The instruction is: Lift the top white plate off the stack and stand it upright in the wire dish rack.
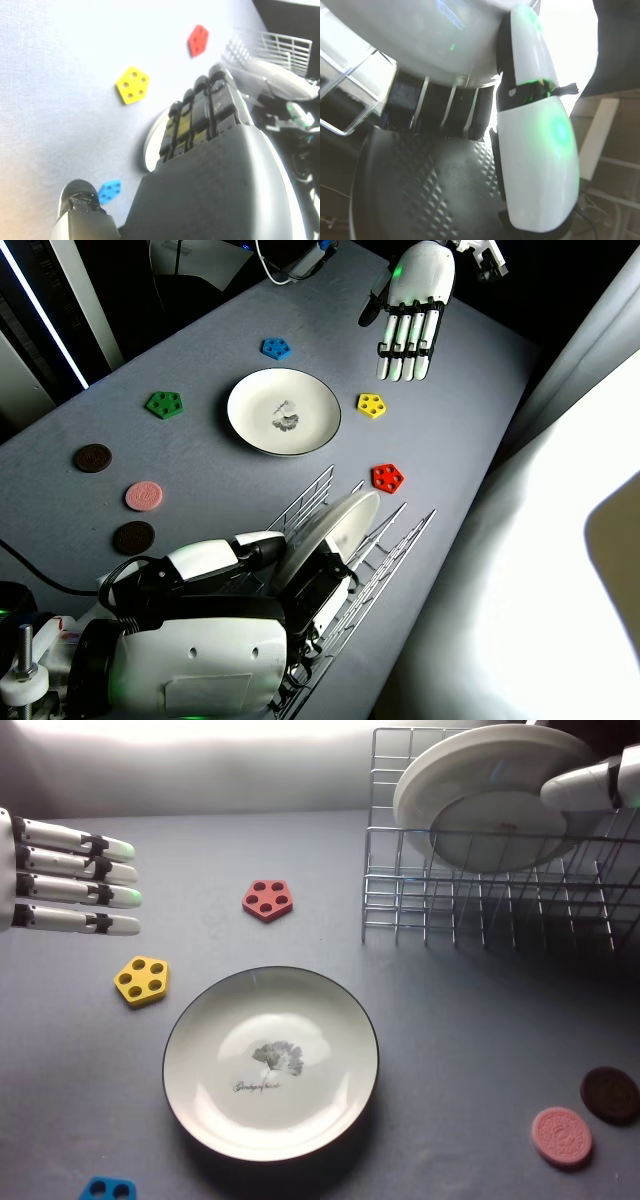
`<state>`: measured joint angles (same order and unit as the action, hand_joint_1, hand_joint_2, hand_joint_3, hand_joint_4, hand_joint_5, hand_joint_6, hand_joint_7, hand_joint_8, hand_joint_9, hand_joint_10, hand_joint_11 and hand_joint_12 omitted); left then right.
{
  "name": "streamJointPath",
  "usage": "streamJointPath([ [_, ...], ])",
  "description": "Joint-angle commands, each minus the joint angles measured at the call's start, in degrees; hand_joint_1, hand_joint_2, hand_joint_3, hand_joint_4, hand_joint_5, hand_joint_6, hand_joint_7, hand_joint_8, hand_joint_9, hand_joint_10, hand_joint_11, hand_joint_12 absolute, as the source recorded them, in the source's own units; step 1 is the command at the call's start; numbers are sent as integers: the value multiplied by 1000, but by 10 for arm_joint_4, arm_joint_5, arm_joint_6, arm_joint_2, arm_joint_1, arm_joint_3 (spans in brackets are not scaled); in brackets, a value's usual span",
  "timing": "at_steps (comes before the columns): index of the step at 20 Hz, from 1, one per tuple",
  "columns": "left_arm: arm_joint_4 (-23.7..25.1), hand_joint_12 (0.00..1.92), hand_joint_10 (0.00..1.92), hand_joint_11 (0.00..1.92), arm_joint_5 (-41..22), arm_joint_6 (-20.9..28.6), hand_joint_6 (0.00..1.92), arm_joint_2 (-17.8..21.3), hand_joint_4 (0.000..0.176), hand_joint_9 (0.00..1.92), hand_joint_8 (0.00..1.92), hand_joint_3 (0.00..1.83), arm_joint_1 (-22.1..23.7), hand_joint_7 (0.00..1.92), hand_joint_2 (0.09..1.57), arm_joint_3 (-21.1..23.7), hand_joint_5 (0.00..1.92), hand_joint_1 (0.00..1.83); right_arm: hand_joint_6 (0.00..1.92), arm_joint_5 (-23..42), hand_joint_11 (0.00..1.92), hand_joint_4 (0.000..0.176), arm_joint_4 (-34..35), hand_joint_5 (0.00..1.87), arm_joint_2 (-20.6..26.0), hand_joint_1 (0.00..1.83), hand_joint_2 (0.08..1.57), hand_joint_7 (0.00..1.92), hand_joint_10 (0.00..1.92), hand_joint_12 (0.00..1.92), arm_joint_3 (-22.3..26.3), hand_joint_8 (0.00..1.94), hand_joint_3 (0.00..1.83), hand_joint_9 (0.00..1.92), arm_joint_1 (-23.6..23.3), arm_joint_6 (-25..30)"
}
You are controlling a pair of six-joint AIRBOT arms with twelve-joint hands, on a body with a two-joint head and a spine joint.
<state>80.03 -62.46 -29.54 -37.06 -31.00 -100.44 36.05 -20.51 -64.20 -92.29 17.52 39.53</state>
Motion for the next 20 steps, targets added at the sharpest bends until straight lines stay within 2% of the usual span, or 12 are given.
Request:
streamJointPath([
  [1,-41,31,0,34,-21,-1,0,1,0,6,0,2,13,0,879,0,0,41,1110,74,1063,0,35,934,7,1386,1085,1043,962,603,-7,717,0,1041,-3,19],
  [2,-42,30,1,33,-21,-1,0,1,0,9,1,2,13,2,880,0,0,49,1132,75,1100,0,35,924,7,1381,1089,1038,980,448,-9,731,0,1029,-3,20],
  [3,-42,40,11,58,-21,-1,8,1,0,34,10,0,13,26,872,0,21,53,1076,76,1106,0,35,974,6,1273,1089,1105,417,372,-9,681,0,1040,-3,20],
  [4,-42,44,13,67,-22,-1,7,1,0,42,10,0,13,30,867,0,21,54,1084,78,1122,0,35,977,6,1247,1089,1104,150,331,-9,684,5,1084,-3,20],
  [5,-42,42,13,62,-22,-1,5,1,0,43,11,0,13,33,871,0,18,59,1081,80,1125,0,35,990,6,1244,1093,1090,51,294,-9,694,0,1109,-3,20],
  [6,-42,33,6,42,-22,-1,0,1,0,30,6,0,13,26,869,0,8,56,1071,82,1127,0,35,1001,6,1245,1093,1081,29,284,-8,702,0,1116,-3,20],
  [7,-41,34,6,44,-22,-1,3,1,0,32,6,0,13,28,867,0,13,66,972,83,1114,0,35,993,6,1186,1102,988,8,253,-8,291,2,1092,-3,20],
  [8,-41,35,7,48,-22,-1,6,1,0,37,7,0,13,32,868,0,22,72,934,83,1110,0,35,1002,6,1177,1101,1002,3,232,-8,106,0,1081,-2,20],
  [9,-42,34,2,46,-22,-1,1,1,0,26,1,0,13,12,869,0,8,62,904,83,1121,0,35,1018,6,1177,1094,1026,2,217,-8,42,0,1087,-1,20],
  [18,-41,40,8,65,-22,0,6,1,0,43,8,0,13,33,868,0,18,57,965,90,1088,0,29,979,7,1168,1107,984,0,172,-6,0,2,1034,6,20],
  [19,-41,43,8,71,-22,0,8,1,0,44,8,0,13,34,868,0,24,55,384,90,1051,0,29,858,7,1249,1030,916,9,152,-6,9,0,983,9,20],
  [20,-41,45,8,76,-22,0,9,1,0,47,8,0,13,37,866,0,29,59,129,91,1043,0,29,838,7,1250,1008,889,5,144,-7,4,0,970,12,20],
])
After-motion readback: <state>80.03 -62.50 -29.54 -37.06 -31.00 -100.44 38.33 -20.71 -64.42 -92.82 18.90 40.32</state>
